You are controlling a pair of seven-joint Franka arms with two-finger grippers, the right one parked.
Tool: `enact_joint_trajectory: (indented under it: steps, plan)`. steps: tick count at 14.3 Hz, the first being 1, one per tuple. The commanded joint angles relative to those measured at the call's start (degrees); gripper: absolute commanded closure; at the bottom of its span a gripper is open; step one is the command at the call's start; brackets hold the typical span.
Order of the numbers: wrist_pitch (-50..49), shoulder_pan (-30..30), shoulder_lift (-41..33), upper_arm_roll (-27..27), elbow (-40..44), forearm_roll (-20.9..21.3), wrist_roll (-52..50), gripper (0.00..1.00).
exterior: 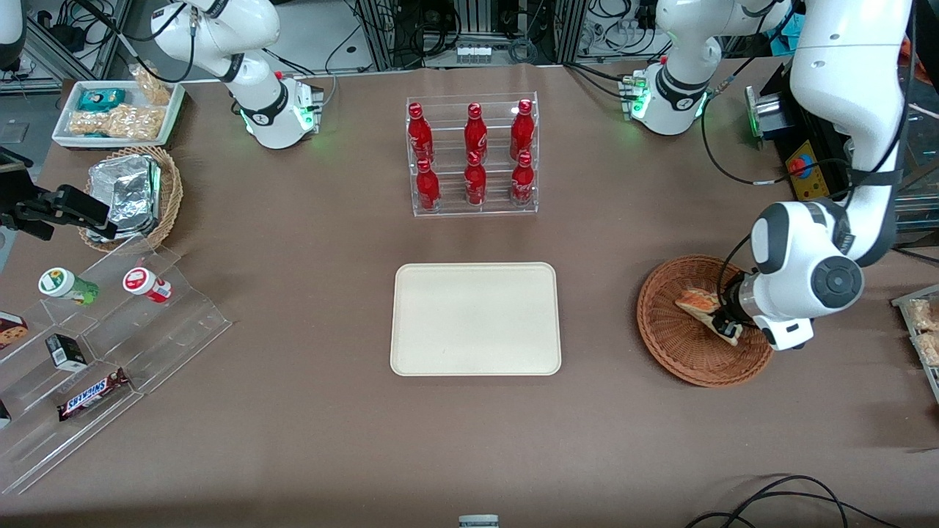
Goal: Place sandwich from basket to tray
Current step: 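Close the left gripper on the wrapped sandwich and lift it, then carry the sandwich with the left gripper over to the cream tray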
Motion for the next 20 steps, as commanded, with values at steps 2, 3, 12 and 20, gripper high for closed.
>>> enact_joint_trajectory:
  steps: [2, 3, 12, 20]
  plan:
    - [-11.4, -1.6, -0.3, -2.6, 9.6, -0.4, -0.8, 0.96]
    - [-10.9, -1.5, 0.0, -4.6, 9.7, -0.7, -0.6, 0.96]
    - [0.4, -13.9, 13.7, -15.8, 22.1, 10.0, 12.2, 0.85]
    - [2.0, -24.8, 23.3, -17.6, 33.8, 9.4, 11.7, 0.89]
